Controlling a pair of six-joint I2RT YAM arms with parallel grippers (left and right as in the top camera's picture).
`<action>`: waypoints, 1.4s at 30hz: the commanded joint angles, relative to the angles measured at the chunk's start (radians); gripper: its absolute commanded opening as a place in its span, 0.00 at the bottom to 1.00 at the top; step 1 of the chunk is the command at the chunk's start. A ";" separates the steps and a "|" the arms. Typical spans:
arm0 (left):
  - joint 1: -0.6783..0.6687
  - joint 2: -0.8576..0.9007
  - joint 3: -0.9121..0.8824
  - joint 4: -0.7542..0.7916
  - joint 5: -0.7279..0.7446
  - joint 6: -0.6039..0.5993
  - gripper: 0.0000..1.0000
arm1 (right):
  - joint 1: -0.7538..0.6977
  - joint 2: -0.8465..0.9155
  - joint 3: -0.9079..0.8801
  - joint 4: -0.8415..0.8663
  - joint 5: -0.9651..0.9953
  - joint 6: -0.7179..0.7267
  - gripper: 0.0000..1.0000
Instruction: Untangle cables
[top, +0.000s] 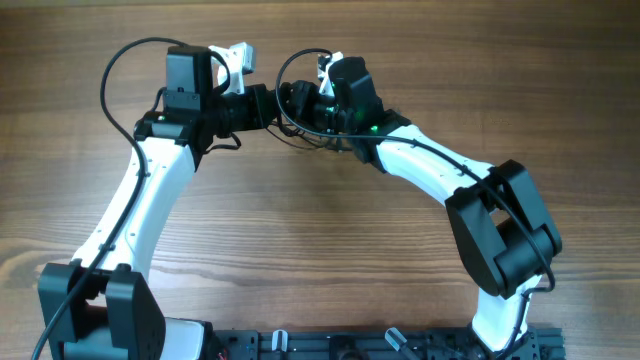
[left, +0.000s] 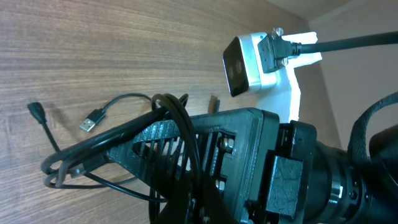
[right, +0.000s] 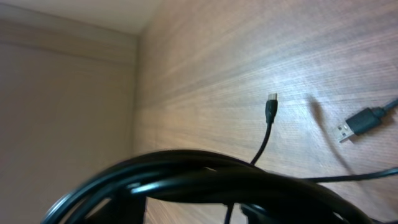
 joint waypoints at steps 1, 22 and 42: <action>-0.029 -0.003 -0.018 -0.032 0.175 -0.016 0.04 | 0.011 0.007 0.034 0.058 0.092 0.020 0.13; -0.031 0.204 -0.053 -0.032 -0.209 0.213 0.04 | -0.407 -0.343 0.034 -0.722 -0.511 -0.514 0.04; -0.030 -0.129 -0.053 0.137 -0.230 0.172 0.04 | -0.694 -0.349 0.045 -1.138 0.053 -0.542 0.41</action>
